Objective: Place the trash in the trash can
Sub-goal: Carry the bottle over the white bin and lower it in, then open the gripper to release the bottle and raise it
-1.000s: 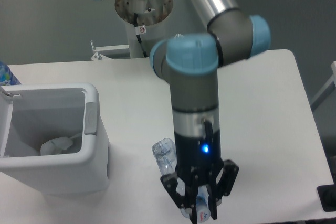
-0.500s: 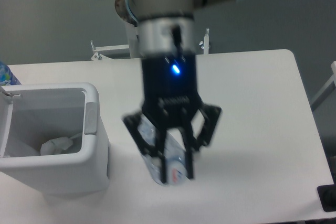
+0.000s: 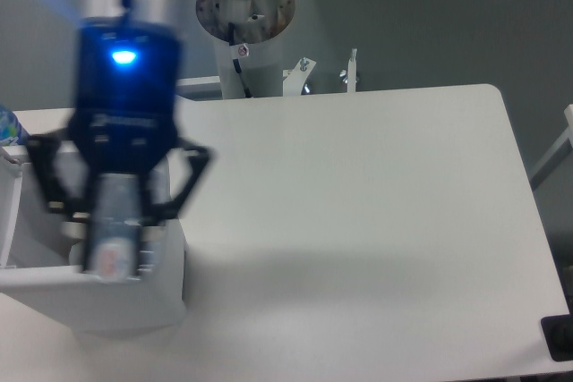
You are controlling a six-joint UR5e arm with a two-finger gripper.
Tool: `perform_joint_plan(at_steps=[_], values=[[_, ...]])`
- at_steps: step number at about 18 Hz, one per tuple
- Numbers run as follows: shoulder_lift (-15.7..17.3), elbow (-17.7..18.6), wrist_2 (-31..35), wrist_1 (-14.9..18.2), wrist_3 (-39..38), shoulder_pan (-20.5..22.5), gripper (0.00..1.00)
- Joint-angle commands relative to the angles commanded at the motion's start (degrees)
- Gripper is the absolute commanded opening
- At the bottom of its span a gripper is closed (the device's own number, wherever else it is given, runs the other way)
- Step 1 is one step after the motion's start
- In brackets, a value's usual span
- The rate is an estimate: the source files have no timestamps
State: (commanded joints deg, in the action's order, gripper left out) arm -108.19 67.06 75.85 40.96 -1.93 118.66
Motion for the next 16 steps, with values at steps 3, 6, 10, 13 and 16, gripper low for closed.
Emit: perform_joint_plan(at_steps=[3, 6, 10, 13, 16], values=[[0.0, 2.0, 0.0, 0.0, 0.0, -1.2, 0.33], [0.2, 4.4, 0.0, 0.0, 0.1, -1.8, 0.53], [0.0, 4.8, 0.2, 0.0, 0.2, -1.8, 1.00], [0.4, 5.1, 0.3, 0.2, 0.2, -1.3, 1.00], [0.7, 4.9, 0.4, 0.2, 0.2, 2.4, 1.00]])
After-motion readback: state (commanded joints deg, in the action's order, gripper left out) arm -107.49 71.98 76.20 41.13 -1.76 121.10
